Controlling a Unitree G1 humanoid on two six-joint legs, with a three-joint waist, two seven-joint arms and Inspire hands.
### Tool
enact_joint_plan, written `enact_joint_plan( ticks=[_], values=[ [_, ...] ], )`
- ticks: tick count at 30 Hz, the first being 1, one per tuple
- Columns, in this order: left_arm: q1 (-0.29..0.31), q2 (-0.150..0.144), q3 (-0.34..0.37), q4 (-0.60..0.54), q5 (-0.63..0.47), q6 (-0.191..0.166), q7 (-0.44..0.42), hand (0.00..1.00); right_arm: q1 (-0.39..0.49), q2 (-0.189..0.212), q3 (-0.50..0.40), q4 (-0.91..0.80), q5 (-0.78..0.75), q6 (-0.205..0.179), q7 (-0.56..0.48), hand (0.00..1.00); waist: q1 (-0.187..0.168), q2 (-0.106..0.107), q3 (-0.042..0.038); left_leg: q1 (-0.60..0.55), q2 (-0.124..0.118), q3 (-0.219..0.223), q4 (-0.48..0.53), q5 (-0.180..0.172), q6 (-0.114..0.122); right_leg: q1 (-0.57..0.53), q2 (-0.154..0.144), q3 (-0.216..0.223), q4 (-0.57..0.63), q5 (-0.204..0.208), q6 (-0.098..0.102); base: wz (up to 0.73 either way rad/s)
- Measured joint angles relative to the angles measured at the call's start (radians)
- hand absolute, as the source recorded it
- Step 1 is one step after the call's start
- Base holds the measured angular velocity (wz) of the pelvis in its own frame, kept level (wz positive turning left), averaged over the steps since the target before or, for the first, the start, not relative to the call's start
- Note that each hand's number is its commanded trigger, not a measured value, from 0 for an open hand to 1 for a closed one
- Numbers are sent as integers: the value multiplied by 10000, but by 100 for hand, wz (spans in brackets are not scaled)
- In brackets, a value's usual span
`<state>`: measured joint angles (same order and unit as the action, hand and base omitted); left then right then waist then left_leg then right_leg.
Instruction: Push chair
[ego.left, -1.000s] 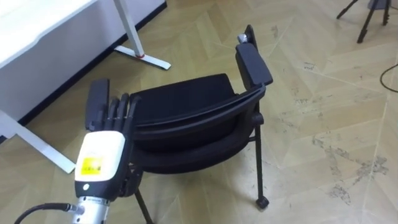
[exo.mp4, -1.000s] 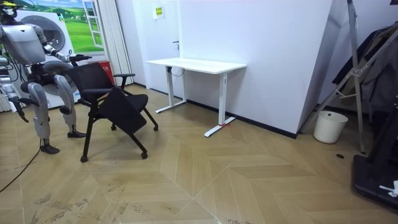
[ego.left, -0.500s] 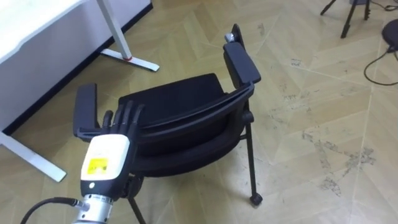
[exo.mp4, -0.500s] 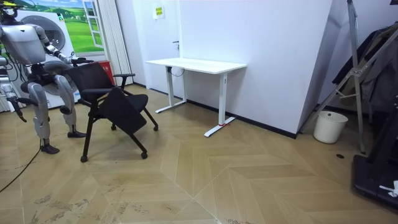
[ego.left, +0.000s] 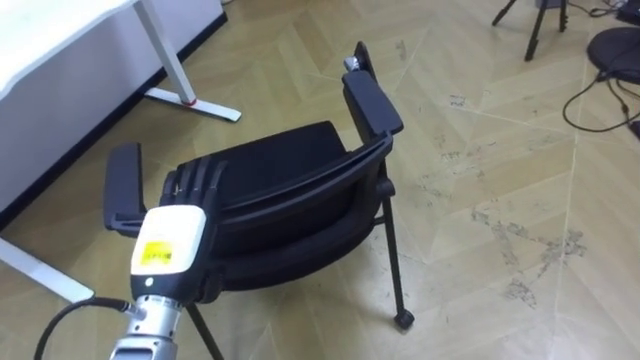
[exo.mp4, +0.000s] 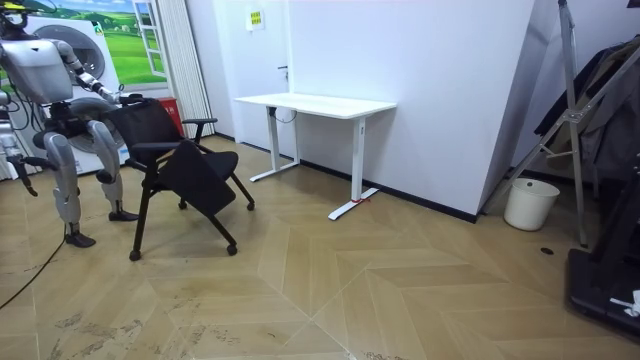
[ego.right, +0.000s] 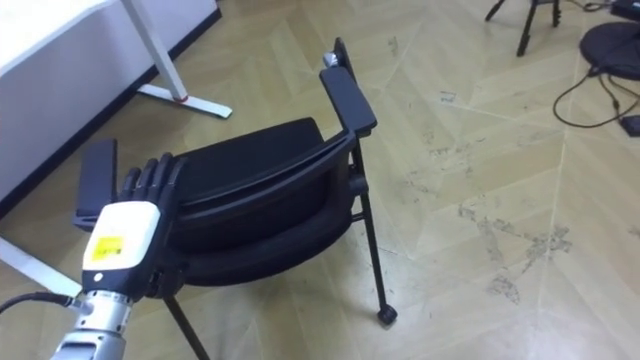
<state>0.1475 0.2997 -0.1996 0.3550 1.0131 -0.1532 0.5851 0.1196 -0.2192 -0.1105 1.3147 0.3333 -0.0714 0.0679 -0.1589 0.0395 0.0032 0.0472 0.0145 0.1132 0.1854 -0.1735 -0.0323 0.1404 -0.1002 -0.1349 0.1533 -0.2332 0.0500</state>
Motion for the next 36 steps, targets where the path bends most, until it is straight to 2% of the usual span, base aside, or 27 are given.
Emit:
enact_joint_plan(
  ticks=[3, 7, 8, 9, 15, 21, 26, 36],
  values=[
    [-140, 0, 112, 225, 8, 15, 107, 0, 65, 2, -222, 49, -52, 89, -26, 0, -4, 19, -13, -7, 6, 12, -43, 0, 0, -67, 21, 123, -21, 0, 0, -7],
    [-251, 0, 346, 323, -113, 233, 106, 0, 65, 3, -369, 70, -225, 92, -115, 0, -51, 41, -45, -5, 43, 134, -57, 0, 0, -121, 51, 227, -15, 73, -26, -12],
    [-264, 0, 365, 323, -204, 235, 107, 0, 65, 3, -398, 85, -241, 92, -134, 0, -69, 39, -44, -5, 43, 139, -57, 0, 0, -121, 51, 230, -14, 75, -28, -6],
    [-293, 4, 421, 332, -230, 237, 113, 0, 96, 1, -431, 116, -309, 92, -176, 0, -88, 93, -79, 3, 47, 155, -57, 0, 0, -124, 54, 261, -14, 83, -35, -5],
    [-402, 3, 666, 387, -543, 155, 282, 0, 143, -1, -709, 57, -679, 86, -361, 0, -76, 126, -98, 128, 97, 196, -102, 0, 0, -126, 109, 502, -13, 117, -69, -12],
    [-403, 4, 681, 521, -1161, 53, 421, 0, 171, -12, -709, 41, -681, 88, -441, 0, -106, 149, -76, 168, 100, 204, -174, 0, 0, -134, 118, 510, -5, 130, -62, 0],
    [-412, 3, 699, 522, -1171, 6, 421, 0, 200, -12, -703, 41, -681, 90, -510, 0, -104, 179, -77, 174, 116, 205, -176, 0, -1, -136, 142, 541, -4, 172, -49, 0],
    [-874, 3, 749, 898, -1167, -88, 690, 0, 211, -7, -681, 22, -671, 79, -772, 0, -163, 242, -12, 172, 151, 249, -215, -4, -4, -172, 185, 605, -14, 196, -46, -1]
  ],
)
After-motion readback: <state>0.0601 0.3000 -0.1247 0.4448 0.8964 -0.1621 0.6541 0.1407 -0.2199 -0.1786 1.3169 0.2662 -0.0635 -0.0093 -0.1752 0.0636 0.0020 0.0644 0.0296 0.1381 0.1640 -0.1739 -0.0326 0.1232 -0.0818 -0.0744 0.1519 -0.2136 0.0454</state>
